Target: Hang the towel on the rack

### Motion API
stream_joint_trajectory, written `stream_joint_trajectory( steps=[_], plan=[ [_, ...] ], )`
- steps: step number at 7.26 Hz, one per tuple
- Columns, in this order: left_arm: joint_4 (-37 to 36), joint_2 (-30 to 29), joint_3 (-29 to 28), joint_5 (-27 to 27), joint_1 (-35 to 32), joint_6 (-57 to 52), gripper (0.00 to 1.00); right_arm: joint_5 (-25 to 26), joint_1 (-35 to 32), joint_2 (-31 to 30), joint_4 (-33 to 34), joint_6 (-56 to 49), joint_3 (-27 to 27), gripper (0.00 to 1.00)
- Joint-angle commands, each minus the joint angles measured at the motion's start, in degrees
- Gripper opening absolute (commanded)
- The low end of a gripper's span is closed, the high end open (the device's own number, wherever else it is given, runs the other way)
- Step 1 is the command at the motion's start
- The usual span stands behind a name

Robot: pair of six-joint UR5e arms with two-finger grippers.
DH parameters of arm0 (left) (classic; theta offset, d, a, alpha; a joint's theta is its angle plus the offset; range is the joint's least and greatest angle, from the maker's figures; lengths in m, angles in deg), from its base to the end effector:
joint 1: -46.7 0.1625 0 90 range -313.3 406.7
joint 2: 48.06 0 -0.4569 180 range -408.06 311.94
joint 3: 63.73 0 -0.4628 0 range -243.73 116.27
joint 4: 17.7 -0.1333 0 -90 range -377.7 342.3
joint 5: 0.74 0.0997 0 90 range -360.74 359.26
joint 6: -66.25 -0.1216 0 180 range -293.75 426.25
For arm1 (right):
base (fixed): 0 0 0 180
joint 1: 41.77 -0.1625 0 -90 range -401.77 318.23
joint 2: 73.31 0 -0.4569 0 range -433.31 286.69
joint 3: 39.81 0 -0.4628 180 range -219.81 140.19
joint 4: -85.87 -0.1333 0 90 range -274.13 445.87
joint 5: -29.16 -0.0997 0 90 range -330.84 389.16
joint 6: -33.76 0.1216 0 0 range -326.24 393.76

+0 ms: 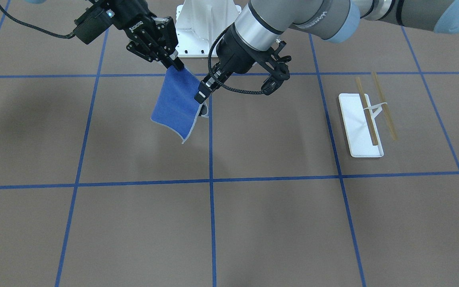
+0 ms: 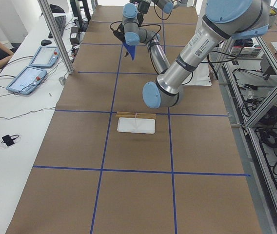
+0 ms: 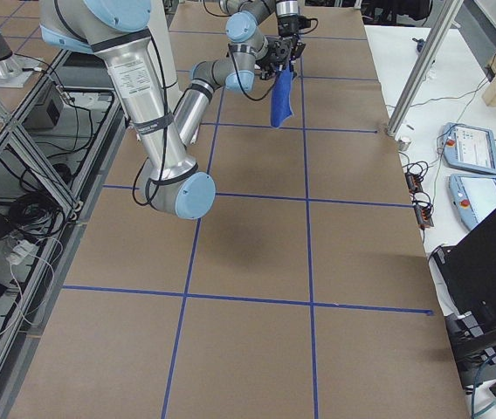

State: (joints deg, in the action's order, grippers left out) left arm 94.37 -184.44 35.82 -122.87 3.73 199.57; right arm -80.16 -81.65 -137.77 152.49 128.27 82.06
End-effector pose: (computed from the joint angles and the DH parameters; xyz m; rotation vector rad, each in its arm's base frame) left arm 0.4738 -0.5352 0.0182 -0.4900 1.3648 -0.8667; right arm -0.3820 -0.4404 0.1048 0.1589 -1.4224 0.4019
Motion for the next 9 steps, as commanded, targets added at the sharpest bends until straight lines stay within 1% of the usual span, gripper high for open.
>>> stream_joint_trajectory(
  steps=[1, 2, 3, 4, 5, 6, 7, 8, 9],
  plan=[
    [-0.7, 3.2, 4.7, -1.9, -0.4, -3.7, 0.00, -10.3, -8.3, -2.7, 3.8, -6.6, 0.3, 1.00],
    [-2.8, 4.9, 6.6, -3.4, -1.2, -7.6, 0.00, -15.1, -13.1, -5.2, 8.1, -14.5, 0.2, 1.00],
    [-7.9, 6.0, 9.1, -4.4, -2.0, -12.3, 0.00, -18.2, -17.0, -6.7, 14.8, -23.8, 0.4, 1.00],
    [-13.2, 7.5, 12.2, -5.6, -3.8, -18.2, 0.00, -19.7, -19.7, -8.2, 21.6, -31.9, 0.3, 1.00],
    [-15.2, 10.1, 14.6, -6.8, -5.6, -21.7, 0.00, -19.9, -21.2, -9.0, 28.8, -39.8, 0.1, 1.00],
    [-15.2, 12.8, 15.1, -7.9, -8.2, -25.9, 0.00, -19.6, -21.6, -8.8, 36.8, -46.8, 0.0, 1.00],
    [-15.2, 14.9, 15.8, -8.6, -9.7, -30.6, 0.00, -19.1, -23.6, -8.9, 41.2, -48.9, -0.3, 1.00],
    [-15.2, 18.4, 17.0, -9.2, -11.6, -34.1, 0.00, -18.7, -24.6, -9.5, 42.5, -49.2, -0.6, 1.00],
    [-15.3, 21.5, 18.1, -10.2, -13.0, -37.7, 0.00, -17.8, -25.2, -10.9, 42.1, -48.8, -0.4, 1.00]
  ],
)
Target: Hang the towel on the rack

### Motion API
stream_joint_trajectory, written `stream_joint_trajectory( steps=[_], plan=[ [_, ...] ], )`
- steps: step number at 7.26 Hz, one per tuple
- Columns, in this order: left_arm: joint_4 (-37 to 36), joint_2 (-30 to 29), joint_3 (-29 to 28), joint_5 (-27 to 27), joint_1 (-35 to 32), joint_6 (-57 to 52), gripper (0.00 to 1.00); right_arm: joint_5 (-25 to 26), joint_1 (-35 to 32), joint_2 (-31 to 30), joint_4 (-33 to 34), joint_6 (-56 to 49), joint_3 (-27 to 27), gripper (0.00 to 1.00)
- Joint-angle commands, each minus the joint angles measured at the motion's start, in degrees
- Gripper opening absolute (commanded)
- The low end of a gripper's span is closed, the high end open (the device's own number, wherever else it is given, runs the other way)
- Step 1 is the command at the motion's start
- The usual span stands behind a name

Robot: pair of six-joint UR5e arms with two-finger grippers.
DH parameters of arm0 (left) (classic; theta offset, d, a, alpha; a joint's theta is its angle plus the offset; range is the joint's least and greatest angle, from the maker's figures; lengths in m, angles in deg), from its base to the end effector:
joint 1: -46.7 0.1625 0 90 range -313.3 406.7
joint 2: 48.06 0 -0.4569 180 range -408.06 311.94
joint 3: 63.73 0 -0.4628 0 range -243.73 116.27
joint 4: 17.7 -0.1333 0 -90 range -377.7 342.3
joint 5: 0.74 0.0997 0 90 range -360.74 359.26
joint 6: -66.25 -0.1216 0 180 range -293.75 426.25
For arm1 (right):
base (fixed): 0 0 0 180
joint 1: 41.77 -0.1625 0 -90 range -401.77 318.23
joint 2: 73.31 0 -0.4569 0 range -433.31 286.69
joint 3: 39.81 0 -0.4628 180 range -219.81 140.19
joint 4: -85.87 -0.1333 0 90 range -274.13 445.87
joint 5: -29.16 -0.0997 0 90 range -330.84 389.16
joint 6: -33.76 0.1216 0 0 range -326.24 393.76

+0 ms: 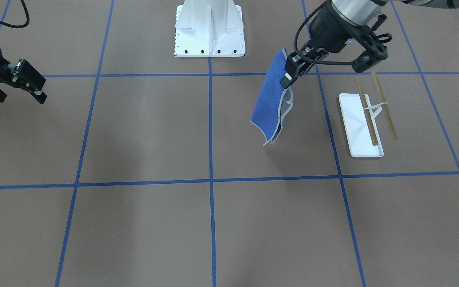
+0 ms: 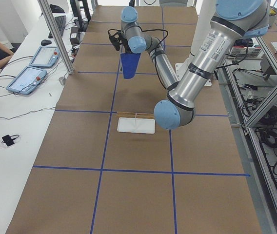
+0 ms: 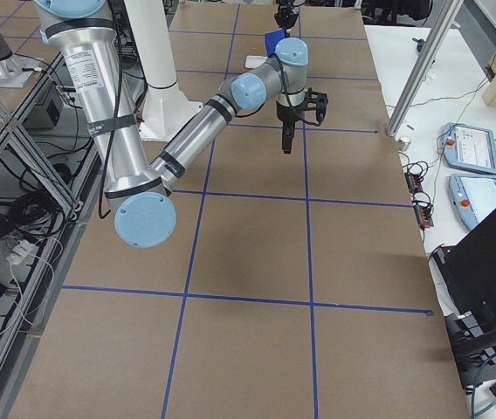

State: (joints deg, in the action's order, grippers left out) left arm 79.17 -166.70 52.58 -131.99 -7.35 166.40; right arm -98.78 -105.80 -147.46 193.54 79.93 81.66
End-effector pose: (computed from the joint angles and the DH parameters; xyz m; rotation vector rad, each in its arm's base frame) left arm 0.3165 -0.5270 0.1399 -0.2177 1.2093 -0.5916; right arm -0.1981 -0.5404 0.2958 0.0217 -0.8163 0.1615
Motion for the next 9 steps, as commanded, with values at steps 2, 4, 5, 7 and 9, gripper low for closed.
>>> stream_joint_trajectory(
  steps=[2, 4, 5, 7, 9],
  plan=[
    [-0.5, 11.1, 3.7, -1.5, -3.9, -11.6, 0.00, 8.2, -0.9, -4.8, 0.4, -0.1, -0.4, 1.00],
    [-0.5, 16.8, 3.6, -1.5, -6.6, -21.0, 0.00, 12.2, -1.0, -5.1, -1.9, -0.9, -1.9, 1.00],
    [-0.4, 19.9, 3.2, -1.5, -7.3, -26.3, 0.00, 12.1, -1.0, -5.0, -2.7, -2.8, -2.9, 1.00],
    [-0.4, 23.3, 1.9, -0.9, -7.6, -33.1, 0.00, 9.0, -5.1, -5.0, -2.0, -11.2, -6.8, 1.00],
    [0.2, 29.5, 2.3, -0.8, -8.5, -42.9, 0.00, -3.2, -13.7, -5.2, -2.3, -24.4, -14.7, 1.00]
  ],
)
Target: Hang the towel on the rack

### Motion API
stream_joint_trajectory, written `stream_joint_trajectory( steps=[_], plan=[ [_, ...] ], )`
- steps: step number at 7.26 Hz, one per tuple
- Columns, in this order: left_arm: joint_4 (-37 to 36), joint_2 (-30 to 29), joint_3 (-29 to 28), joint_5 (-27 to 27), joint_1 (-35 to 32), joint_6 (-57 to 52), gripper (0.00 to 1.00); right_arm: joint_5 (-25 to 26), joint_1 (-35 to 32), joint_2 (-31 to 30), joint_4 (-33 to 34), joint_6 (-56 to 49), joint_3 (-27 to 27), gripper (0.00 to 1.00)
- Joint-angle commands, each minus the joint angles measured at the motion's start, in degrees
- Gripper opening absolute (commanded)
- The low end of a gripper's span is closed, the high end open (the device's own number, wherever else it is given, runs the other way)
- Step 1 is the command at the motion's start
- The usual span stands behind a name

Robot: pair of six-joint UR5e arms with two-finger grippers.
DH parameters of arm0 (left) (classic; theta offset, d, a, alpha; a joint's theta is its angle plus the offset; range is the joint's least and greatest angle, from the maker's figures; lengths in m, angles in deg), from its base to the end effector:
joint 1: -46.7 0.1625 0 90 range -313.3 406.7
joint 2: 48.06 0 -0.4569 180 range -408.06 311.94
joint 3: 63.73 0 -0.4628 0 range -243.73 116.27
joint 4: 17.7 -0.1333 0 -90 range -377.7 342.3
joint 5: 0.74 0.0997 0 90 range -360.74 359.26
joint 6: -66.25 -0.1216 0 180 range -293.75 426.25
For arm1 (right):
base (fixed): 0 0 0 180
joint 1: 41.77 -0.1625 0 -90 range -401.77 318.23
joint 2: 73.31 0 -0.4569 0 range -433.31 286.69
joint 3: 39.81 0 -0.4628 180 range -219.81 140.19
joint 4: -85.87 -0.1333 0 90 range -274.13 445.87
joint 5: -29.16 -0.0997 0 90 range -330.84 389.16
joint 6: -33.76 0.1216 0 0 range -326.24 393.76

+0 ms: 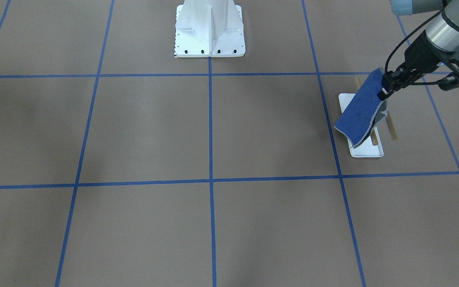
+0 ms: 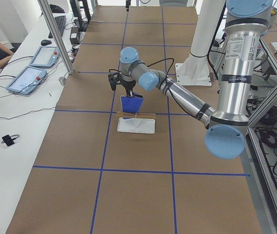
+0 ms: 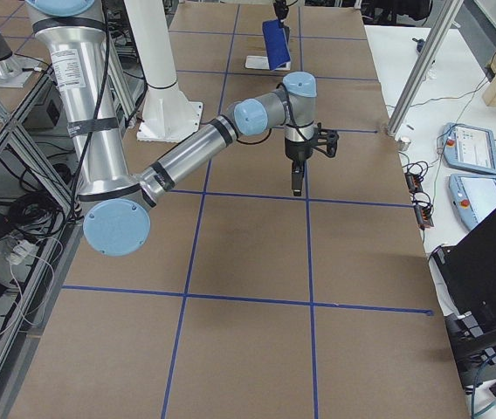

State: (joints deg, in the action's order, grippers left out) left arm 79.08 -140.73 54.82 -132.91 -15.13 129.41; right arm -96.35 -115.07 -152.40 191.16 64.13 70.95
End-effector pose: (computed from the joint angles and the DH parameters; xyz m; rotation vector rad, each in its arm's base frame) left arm 0.2146 -0.5102 0.3887 -0.0647 0.9494 -0.3203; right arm -0.1135 -0.5965 0.4350 0.0079 -0.6751 0.1409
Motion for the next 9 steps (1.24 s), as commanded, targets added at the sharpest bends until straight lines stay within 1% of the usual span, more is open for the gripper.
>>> stream_joint_trajectory(
  steps=[1, 2, 4, 5, 7, 8, 9],
  plan=[
    [0.3, 5.6, -0.4, 0.0, -2.1, -10.9, 0.00, -5.9, -6.0, -1.8, -0.2, -14.7, -5.0, 1.00],
    [0.3, 6.9, -1.5, 0.1, -2.8, -15.8, 0.00, -6.0, -6.5, -2.6, -0.3, -19.7, -5.0, 1.00],
    [0.5, 6.9, -6.3, 0.1, -5.9, -23.4, 0.00, -6.4, -6.9, -2.7, -0.2, -20.0, -4.9, 1.00],
    [0.7, 6.8, -8.1, 0.1, -6.5, -25.6, 0.00, -6.6, -7.5, -2.5, 0.3, -20.0, -5.0, 1.00],
    [0.7, 6.0, -9.2, 0.1, -6.4, -25.2, 0.00, -8.0, -8.1, -2.6, 0.4, -19.9, -4.9, 1.00],
    [1.3, 5.7, -10.3, 0.2, -6.3, -25.6, 0.97, -8.0, -8.1, -2.7, 0.4, -19.9, -5.0, 1.00],
    [5.0, 6.2, -10.6, 0.2, -6.4, -25.1, 0.99, -8.0, -8.2, -2.8, 0.5, -19.9, -5.0, 1.00]
  ],
)
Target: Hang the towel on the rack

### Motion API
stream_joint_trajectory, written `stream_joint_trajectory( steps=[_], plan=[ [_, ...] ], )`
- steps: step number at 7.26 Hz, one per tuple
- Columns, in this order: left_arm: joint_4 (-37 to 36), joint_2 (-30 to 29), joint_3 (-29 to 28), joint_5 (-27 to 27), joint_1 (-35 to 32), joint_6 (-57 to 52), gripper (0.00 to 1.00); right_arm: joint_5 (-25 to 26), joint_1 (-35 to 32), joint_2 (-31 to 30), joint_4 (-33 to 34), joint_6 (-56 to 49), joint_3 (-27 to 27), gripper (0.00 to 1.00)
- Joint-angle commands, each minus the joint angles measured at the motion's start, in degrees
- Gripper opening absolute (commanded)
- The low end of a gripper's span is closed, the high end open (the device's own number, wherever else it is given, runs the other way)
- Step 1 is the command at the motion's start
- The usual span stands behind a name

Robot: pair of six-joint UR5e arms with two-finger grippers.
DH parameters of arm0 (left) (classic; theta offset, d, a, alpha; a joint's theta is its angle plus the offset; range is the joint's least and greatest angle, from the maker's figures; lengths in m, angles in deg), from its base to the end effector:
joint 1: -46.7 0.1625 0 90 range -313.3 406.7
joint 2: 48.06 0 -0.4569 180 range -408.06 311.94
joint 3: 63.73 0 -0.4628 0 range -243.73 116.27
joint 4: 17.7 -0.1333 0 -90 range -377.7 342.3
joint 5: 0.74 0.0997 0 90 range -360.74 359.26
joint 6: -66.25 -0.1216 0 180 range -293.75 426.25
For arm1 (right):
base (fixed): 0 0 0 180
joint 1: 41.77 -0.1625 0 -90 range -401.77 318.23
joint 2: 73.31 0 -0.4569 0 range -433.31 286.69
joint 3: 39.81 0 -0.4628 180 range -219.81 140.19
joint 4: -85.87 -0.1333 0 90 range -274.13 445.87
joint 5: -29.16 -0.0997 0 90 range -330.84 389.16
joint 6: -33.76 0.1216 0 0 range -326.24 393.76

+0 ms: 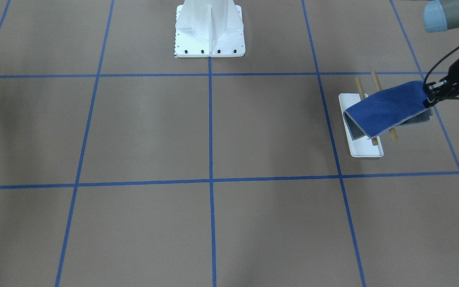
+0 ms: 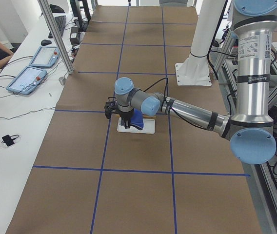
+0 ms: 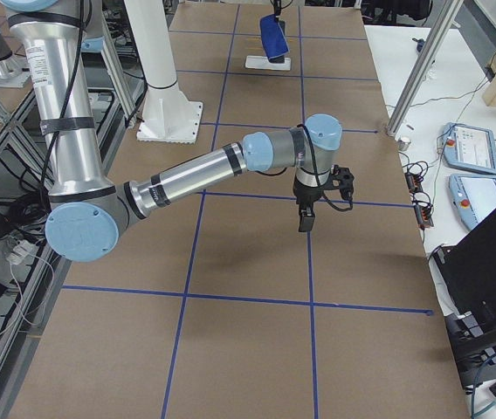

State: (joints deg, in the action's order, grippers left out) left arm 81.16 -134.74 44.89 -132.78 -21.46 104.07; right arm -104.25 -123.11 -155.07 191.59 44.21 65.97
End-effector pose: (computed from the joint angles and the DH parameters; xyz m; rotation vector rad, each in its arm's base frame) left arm 0.1557 -0.5278 0.5381 -0.0103 0.8266 -0.1082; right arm -0.0411 -0.6003 0.4993 0.0104 -0.7686 -0.0252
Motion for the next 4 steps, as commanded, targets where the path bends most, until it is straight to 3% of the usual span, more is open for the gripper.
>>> stream_joint_trajectory(
  steps=[1, 2, 4],
  plan=[
    [4.0, 0.0, -1.3, 0.7, -0.2, 0.0, 0.99, 0.0, -0.1, -1.1, -0.1, 0.2, -0.1, 1.00],
    [4.5, 0.0, -1.5, 4.0, -0.3, -0.2, 0.99, 0.1, -0.1, -2.9, -0.3, 0.4, -0.3, 1.00],
    [4.5, 0.2, -3.2, 5.0, -5.3, -9.3, 0.99, 0.3, -0.4, -4.7, -0.7, 0.1, -1.6, 1.00]
  ],
)
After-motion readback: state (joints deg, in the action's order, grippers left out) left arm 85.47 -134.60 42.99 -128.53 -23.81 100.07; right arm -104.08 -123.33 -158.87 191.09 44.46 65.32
